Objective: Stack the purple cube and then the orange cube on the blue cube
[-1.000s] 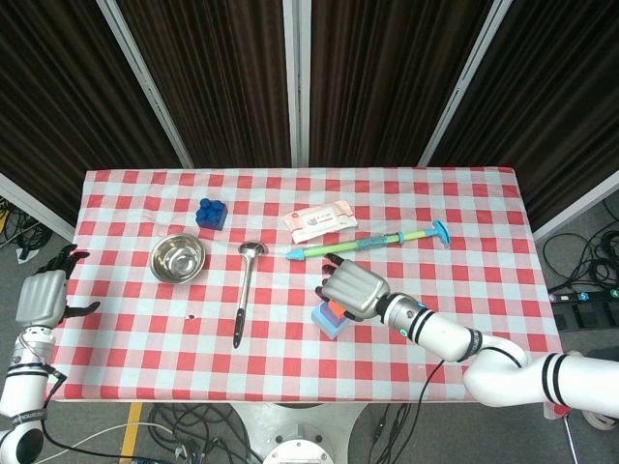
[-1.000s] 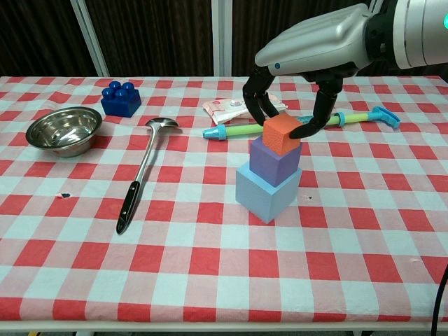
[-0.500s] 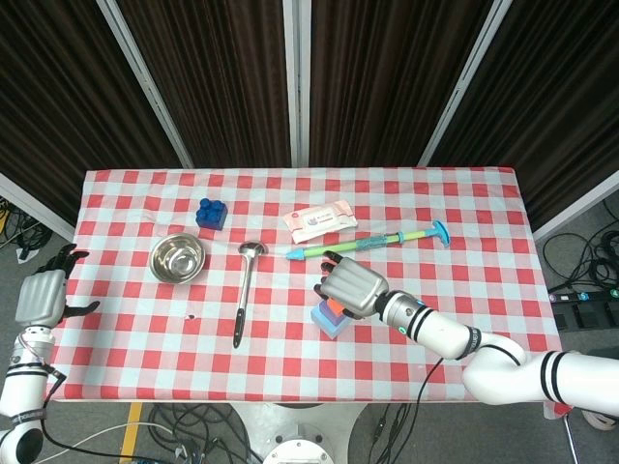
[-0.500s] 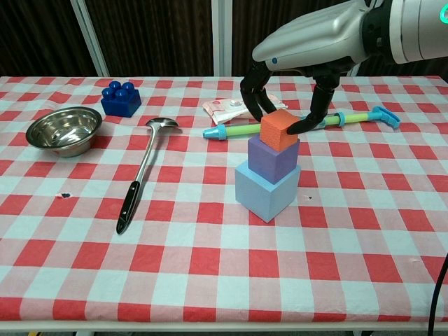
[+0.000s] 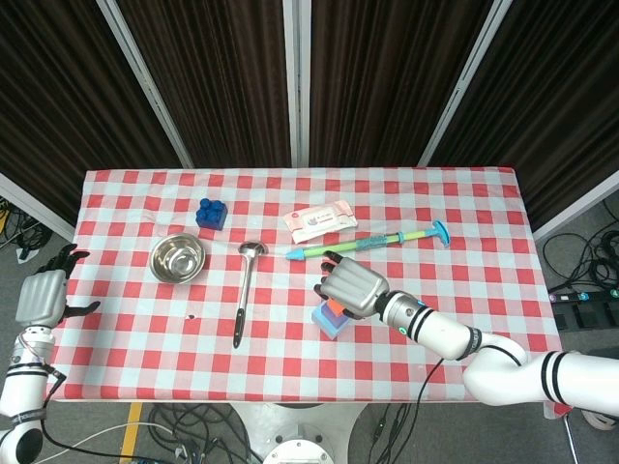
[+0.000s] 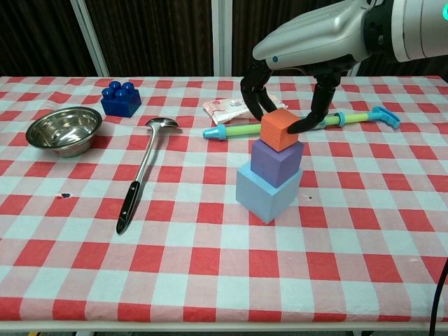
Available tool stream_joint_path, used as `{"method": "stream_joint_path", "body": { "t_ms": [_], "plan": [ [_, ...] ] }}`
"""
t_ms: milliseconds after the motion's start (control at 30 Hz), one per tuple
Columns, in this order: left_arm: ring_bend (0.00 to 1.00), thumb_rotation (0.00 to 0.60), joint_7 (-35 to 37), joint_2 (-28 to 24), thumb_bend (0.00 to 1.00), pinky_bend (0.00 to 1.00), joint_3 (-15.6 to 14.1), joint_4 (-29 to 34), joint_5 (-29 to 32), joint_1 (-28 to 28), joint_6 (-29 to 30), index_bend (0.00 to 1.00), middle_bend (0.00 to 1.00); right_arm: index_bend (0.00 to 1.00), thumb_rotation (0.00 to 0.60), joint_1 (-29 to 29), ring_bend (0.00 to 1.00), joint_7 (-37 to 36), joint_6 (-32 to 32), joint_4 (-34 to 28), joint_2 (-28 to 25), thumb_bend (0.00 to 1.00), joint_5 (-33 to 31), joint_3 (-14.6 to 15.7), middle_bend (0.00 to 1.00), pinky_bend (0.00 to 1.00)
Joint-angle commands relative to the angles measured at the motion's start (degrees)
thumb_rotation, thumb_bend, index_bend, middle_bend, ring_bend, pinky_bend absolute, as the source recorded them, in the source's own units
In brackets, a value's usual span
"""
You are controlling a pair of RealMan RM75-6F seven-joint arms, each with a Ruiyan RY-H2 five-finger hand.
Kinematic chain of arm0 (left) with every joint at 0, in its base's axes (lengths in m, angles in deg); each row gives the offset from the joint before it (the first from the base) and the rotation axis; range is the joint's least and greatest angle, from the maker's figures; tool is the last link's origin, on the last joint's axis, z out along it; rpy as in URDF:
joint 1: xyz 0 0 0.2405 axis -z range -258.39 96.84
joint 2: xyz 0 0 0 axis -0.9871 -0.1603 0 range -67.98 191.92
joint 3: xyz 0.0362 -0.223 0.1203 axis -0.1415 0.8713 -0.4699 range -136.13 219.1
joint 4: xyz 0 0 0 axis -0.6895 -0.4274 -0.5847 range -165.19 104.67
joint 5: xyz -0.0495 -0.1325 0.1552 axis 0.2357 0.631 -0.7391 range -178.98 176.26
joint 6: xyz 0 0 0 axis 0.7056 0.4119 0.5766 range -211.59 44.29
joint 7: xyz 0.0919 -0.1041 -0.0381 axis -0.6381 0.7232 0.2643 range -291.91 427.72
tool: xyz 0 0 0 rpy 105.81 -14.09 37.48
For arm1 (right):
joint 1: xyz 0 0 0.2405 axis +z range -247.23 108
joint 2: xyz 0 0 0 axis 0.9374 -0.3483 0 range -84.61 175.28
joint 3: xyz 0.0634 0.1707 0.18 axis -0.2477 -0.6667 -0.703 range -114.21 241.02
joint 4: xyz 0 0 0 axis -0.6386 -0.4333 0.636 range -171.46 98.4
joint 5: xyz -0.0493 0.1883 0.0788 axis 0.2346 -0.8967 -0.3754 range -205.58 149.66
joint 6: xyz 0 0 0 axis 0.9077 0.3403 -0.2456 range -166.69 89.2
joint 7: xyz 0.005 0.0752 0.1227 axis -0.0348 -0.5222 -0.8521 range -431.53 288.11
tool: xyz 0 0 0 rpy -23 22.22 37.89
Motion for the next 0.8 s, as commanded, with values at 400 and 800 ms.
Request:
{"method": "stream_joint_path", "body": {
  "t_ms": [400,800],
  "plan": [
    [0.22,0.6,0.31,-0.07,0.05,0.31,0.04,-0.07,0.02,-0.03,-0.11,0.28,0.2,0.41,0.6,0.47,0.18,-0.03,0.49,0.71,0.65,0.17,-0.52,0.9,0.44,0.09],
    [0.22,0.6,-0.04,0.03,0.05,0.31,-0.06,0.0,-0.06,0.06,-0.18,0.28,0.2,0.01,0.6,0.28,0.0,2.0,-1.58,-1.67,-2.51,0.0,-2.15,1.21,0.08,0.0]
  ]
}}
